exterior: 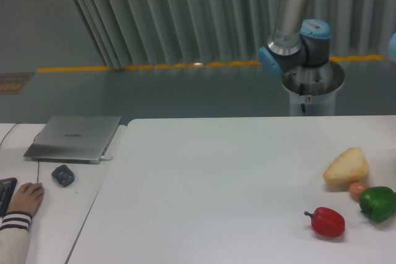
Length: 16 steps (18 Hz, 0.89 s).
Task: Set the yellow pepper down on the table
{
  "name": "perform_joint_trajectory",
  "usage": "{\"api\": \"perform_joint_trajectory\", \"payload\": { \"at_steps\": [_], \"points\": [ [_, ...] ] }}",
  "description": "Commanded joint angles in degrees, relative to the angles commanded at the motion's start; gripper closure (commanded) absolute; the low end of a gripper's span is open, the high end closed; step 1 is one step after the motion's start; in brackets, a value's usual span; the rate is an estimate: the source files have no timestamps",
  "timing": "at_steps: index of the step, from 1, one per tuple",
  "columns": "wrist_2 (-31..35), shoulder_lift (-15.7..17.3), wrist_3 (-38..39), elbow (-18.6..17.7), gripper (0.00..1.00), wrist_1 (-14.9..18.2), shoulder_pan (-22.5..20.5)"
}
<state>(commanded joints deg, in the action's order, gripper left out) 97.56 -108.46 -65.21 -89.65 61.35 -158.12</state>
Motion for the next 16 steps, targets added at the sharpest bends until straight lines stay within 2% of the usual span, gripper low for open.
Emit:
{"api": "perform_joint_trajectory", "payload": {
  "at_steps": [2,4,8,12,16],
  "points": [
    [0.09,0.0,-0.09,-0.61,0.0,-0.09,0.0],
    [-0.17,-0.44,-0.96,0.87,0.0,0.17,-0.17],
    [-0.53,-1.75,0.08,1.58,0.0,-0.17,-0.09],
    [-0.61,-2.28,3.6,0.97,0.0,-4.04,-0.17],
    [0.26,-3.42,-5.51,0.71,0.0,-4.39,-1.23]
  ]
}}
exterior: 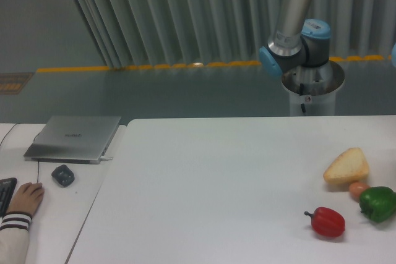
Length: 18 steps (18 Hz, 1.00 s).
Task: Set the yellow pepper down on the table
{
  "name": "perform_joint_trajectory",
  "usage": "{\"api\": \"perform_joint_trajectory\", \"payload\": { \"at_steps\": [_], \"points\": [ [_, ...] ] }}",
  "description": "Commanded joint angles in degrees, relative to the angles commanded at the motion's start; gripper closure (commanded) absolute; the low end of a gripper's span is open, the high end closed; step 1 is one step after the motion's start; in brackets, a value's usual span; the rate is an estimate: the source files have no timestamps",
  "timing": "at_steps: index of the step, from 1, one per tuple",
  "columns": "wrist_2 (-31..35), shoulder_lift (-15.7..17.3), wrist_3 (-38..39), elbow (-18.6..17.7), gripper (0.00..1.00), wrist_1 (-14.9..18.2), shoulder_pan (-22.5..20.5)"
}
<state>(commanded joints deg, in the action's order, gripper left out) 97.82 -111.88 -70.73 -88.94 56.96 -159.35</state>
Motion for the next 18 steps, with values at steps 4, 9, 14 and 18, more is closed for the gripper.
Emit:
{"api": "perform_joint_trajectory", "payload": {
  "at_steps": [4,9,14,18],
  "points": [
    [2.55,-0.36,-3.97,0.09,0.0,-0.18,0.09],
    [6.94,-0.62,-16.97,0.52,0.0,0.35,0.0],
    [6.77,-1.67,-31.81,0.18,0.0,0.35,-0.35],
    [7.21,-2.03,-39.82,-0.26,0.0,0.79,-0.96]
  ]
}}
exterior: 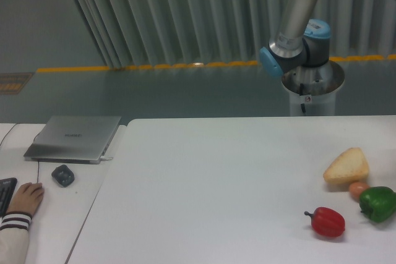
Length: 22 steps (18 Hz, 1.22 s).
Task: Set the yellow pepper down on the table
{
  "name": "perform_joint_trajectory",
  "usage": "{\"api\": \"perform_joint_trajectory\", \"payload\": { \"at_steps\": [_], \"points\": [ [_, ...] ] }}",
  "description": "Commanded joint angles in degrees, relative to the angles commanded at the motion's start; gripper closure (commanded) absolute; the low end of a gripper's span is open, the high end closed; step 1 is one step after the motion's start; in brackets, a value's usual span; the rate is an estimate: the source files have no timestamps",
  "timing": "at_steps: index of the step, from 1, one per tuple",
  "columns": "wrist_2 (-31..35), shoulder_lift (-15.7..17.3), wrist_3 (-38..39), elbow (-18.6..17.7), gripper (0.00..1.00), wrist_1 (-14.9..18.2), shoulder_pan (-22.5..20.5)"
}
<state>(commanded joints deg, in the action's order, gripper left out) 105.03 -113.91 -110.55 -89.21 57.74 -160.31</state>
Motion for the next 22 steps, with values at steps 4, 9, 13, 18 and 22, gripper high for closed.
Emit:
{"api": "perform_joint_trajectory", "payload": {
  "at_steps": [4,9,13,18,22],
  "points": [
    [3.93,-0.09,-3.44,-0.7,0.0,0.44,-0.18],
    [7.91,-0.88,-5.82,-0.88,0.0,1.76,-0.18],
    [6.68,-1.05,-3.98,-0.62,0.0,2.28,-0.62],
    [4.75,-1.05,-3.89,-0.27,0.0,2.29,-0.97],
    [4.57,-1.4,-3.8,0.0,0.0,2.29,-1.06]
  ]
}}
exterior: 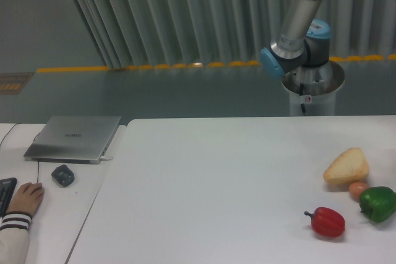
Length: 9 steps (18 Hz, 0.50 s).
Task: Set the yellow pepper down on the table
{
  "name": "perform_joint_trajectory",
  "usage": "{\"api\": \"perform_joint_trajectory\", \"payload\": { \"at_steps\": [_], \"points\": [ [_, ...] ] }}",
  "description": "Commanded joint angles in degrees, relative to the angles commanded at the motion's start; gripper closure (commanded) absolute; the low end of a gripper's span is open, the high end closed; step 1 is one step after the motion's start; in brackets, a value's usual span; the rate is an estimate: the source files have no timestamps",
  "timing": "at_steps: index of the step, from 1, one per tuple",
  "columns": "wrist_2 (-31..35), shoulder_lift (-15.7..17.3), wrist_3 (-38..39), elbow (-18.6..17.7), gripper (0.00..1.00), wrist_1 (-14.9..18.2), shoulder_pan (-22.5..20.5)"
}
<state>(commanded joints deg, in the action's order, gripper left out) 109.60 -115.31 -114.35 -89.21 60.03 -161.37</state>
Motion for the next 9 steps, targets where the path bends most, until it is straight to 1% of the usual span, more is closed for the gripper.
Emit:
{"api": "perform_joint_trajectory", "payload": {
  "at_steps": [7,9],
  "points": [
    [0.0,-0.88,0.17,0.44,0.0,0.0,0.09],
    [-0.35,-1.14,1.31,0.96,0.0,0.0,0.09]
  ]
}}
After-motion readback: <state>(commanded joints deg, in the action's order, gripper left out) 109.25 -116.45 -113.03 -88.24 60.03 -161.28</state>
